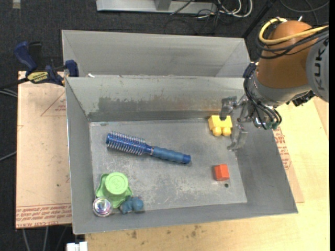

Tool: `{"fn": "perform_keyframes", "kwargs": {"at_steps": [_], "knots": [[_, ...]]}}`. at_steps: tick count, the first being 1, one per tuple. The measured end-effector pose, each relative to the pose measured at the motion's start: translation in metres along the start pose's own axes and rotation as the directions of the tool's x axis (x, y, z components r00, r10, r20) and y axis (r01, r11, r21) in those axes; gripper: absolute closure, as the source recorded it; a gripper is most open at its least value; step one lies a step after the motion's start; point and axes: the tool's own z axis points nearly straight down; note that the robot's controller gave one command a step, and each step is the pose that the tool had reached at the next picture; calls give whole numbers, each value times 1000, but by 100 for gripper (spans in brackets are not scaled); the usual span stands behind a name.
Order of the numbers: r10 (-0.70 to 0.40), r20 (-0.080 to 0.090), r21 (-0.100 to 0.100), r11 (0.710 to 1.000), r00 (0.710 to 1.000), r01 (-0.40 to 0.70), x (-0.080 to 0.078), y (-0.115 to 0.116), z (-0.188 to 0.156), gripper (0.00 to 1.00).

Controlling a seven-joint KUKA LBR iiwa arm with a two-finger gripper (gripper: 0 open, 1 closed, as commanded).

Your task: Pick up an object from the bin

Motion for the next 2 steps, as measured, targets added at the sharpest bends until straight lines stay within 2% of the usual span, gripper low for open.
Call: {"fn": "perform_keyframes", "kwargs": {"at_steps": [1, 2], "knots": [[331, 4, -2, 944, 944, -331, -36, -14, 87, 0], [412, 15, -5, 911, 911, -412, -45, -47, 128, 0]]}}
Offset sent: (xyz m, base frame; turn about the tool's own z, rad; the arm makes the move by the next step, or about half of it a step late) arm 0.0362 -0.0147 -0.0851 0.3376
